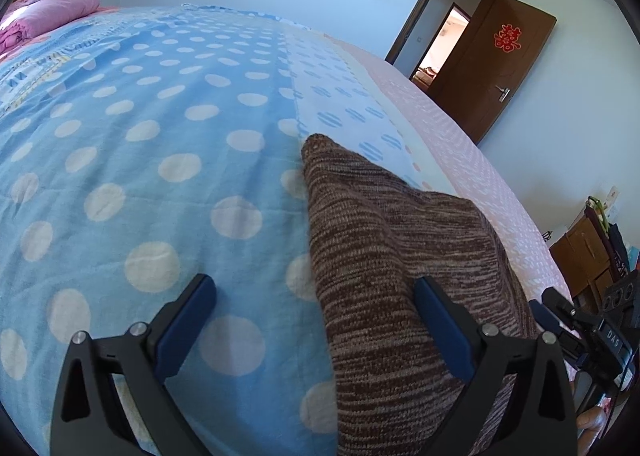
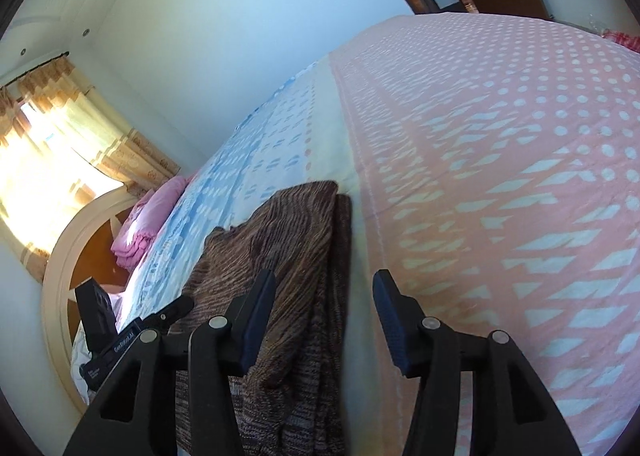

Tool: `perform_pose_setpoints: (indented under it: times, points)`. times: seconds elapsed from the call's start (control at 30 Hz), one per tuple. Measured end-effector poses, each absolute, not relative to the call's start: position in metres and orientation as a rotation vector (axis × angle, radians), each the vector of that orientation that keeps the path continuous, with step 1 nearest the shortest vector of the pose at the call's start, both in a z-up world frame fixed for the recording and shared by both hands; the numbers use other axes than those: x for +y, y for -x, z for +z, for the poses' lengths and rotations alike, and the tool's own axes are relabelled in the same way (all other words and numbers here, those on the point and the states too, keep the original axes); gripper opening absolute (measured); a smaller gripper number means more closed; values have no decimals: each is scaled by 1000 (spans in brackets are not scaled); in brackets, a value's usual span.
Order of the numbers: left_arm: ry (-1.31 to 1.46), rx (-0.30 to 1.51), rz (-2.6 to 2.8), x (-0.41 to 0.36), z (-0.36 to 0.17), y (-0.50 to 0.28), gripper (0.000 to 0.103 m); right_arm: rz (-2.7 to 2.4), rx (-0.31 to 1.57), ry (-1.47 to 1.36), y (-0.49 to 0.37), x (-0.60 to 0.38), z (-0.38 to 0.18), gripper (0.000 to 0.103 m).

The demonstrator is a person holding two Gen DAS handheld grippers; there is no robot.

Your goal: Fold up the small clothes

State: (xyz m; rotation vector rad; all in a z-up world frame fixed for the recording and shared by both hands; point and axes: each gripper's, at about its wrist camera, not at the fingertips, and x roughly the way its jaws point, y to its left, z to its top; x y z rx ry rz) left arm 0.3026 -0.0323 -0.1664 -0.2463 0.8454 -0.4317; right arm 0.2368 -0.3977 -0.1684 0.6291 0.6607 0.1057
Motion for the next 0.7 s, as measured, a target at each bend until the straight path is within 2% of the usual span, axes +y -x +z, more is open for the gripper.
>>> perform_pose_setpoints:
  times: [0.53,0.7]
  points:
    - [94,848,-383,-56,-149,-302,103,86,647,-614,-238,-401,-165,52]
    - [160,851,-494,-71,-144,-312,103,88,655,-622,-240,-401,-168,57]
